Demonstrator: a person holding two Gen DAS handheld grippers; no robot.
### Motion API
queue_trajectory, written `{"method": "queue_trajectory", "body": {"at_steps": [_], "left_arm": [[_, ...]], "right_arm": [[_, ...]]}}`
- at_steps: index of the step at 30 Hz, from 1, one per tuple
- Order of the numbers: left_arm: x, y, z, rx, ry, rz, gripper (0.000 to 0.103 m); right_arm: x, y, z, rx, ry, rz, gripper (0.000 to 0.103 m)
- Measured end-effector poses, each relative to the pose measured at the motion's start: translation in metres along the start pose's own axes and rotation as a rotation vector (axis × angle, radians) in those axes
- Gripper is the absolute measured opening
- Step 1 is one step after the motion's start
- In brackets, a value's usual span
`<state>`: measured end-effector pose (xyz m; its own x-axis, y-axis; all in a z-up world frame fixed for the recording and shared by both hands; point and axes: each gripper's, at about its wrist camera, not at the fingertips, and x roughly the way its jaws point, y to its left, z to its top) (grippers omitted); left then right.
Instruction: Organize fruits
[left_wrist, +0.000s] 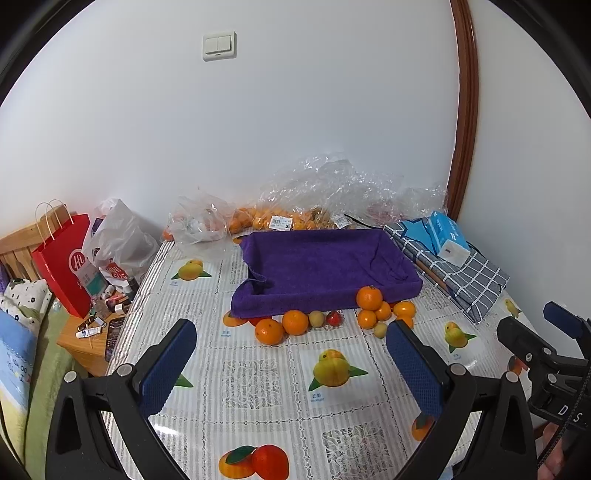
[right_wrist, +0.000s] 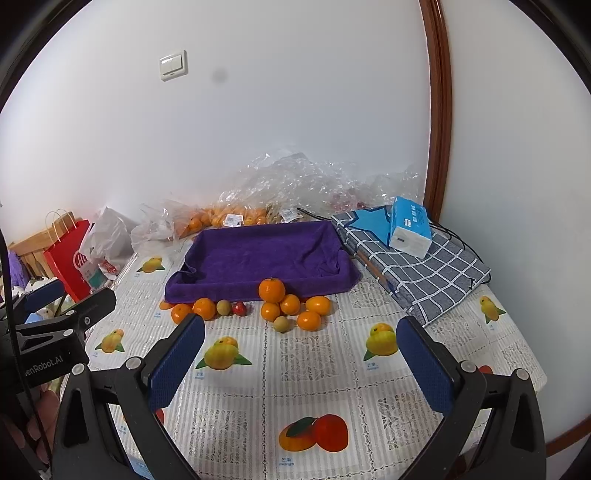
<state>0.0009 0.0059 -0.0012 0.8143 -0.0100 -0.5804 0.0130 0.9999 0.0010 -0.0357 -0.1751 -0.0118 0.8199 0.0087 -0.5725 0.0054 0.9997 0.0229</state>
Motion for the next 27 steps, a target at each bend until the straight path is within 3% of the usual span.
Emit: {"method": "queue_trajectory", "body": {"at_steps": [27], "left_arm": [[-0.0043, 0.0016, 0.0012, 0.0, -0.011, -0.012, 0.103]], "right_arm": [[0.0012, 0.0064, 0.0018, -0.027, -0.02, -0.015, 0.103]]}}
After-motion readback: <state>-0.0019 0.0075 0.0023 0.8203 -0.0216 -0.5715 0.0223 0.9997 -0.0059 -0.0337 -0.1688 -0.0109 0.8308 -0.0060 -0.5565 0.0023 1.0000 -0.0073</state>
